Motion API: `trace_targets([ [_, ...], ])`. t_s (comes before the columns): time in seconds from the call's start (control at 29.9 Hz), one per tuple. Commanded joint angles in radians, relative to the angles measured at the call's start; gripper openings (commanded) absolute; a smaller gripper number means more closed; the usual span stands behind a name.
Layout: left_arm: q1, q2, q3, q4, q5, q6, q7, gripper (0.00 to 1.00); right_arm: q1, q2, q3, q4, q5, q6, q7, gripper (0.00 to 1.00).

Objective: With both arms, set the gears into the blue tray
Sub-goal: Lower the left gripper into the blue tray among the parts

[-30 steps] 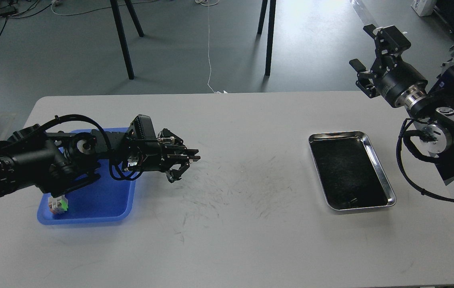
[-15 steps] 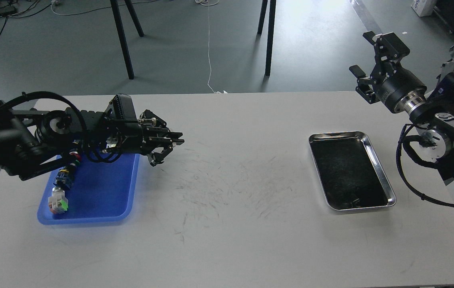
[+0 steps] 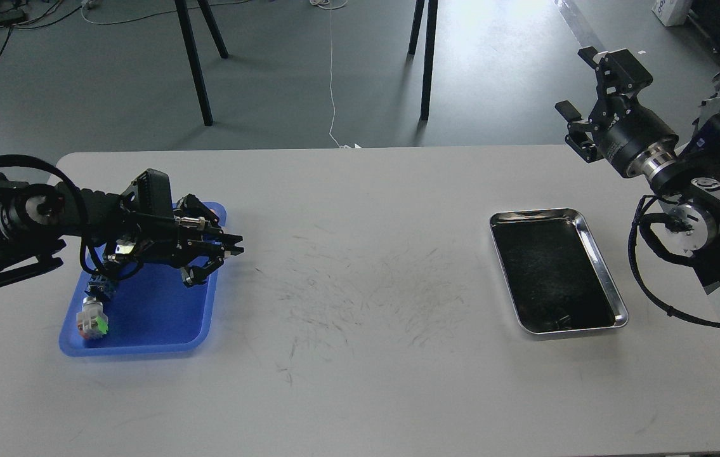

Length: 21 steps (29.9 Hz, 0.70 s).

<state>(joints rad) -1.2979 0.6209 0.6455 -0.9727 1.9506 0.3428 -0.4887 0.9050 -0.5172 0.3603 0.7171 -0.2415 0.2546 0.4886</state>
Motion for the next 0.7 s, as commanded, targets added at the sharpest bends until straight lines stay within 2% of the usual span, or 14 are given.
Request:
trace_targets([
  [0.0, -0.001, 0.02, 0.0, -0.008, 0.021, -0.001, 0.0, 0.13, 0.0, -0.001, 0.0, 0.002, 0.001, 0.0, 0.0, 0.97],
  [0.67, 0.011, 0.036, 0.078, 0.008, 0.105, 0.001, 0.0, 0.13, -0.011, -0.012, 0.0, 0.007, 0.001, 0.0, 0.0, 0.97],
])
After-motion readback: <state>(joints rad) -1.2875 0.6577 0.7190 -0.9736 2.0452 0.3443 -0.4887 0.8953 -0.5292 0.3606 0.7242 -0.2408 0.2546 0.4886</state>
